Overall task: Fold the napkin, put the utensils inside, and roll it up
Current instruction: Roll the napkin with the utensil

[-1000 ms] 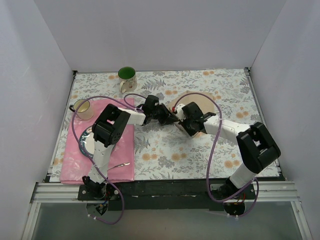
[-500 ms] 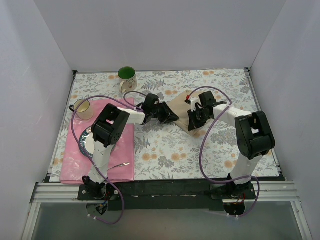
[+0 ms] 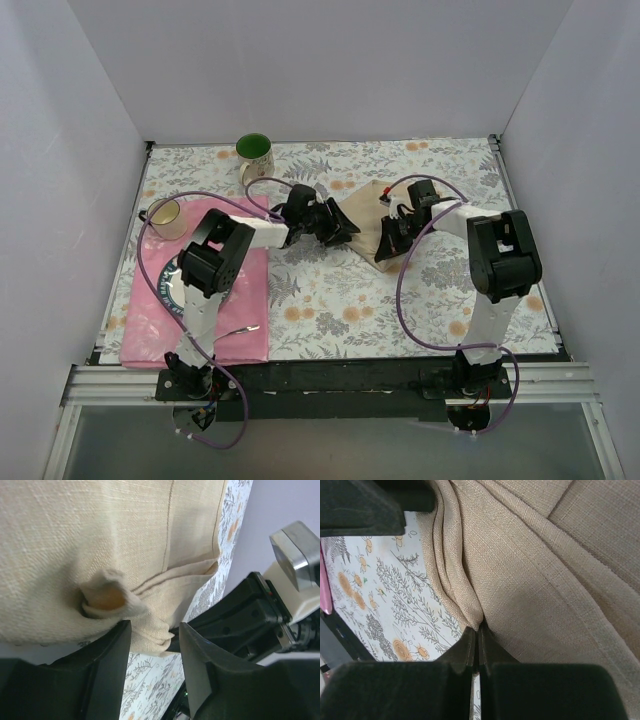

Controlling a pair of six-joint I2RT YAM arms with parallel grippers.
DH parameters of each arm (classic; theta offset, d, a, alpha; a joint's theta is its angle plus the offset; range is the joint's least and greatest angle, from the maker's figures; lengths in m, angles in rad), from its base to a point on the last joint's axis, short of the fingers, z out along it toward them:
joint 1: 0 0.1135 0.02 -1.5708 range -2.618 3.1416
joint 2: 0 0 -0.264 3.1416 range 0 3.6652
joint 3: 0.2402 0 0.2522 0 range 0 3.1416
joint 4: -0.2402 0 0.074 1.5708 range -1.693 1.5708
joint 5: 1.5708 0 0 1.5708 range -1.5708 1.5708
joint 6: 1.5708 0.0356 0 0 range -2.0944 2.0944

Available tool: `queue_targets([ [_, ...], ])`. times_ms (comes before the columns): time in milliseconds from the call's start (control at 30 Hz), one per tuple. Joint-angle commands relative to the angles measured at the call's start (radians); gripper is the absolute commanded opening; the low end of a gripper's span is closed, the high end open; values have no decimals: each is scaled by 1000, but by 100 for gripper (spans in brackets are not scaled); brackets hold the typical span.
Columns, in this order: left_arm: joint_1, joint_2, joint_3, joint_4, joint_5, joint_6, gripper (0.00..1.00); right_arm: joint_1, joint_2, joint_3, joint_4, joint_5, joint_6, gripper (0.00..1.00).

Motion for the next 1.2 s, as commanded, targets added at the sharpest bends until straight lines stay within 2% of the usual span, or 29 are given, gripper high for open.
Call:
queue_targets([
  [0,6,-117,-10,-21,28,48,44,-15,87,-18,-6,81,-15,1],
  [200,6,-146,-24,-30,53,50,46,-23,100,10,-26,78,-7,1],
  [333,6,-209,-52,-83,-16,55,50,-24,103,15,-29,75,-5,1],
  [467,5,-237,-31,-229,-137,65,64,-24,104,13,-20,62,1,1],
  [567,6,-224,52,-406,-237,59,64,-24,101,16,-24,68,-2,1],
  [667,17,-214,104,-473,-285,58,64,-24,98,24,-32,79,-7,1],
  [767,60,-188,137,-479,-254,91,67,-24,97,27,-38,82,-13,1],
  [833,85,-140,198,-499,-225,114,75,-23,95,27,-38,85,-15,1],
  [967,91,-117,241,-555,-202,148,76,-24,97,27,-33,87,-15,1],
  [1067,57,-141,181,-509,-170,93,70,-24,98,27,-30,84,-15,1],
  [1100,49,-145,159,-489,-112,72,66,-24,100,27,-30,85,-16,1],
  [1133,42,-149,137,-460,-83,43,59,-24,100,25,-32,90,-16,1],
  [1167,31,-151,73,-359,-40,15,39,-24,100,27,-33,94,-18,1],
])
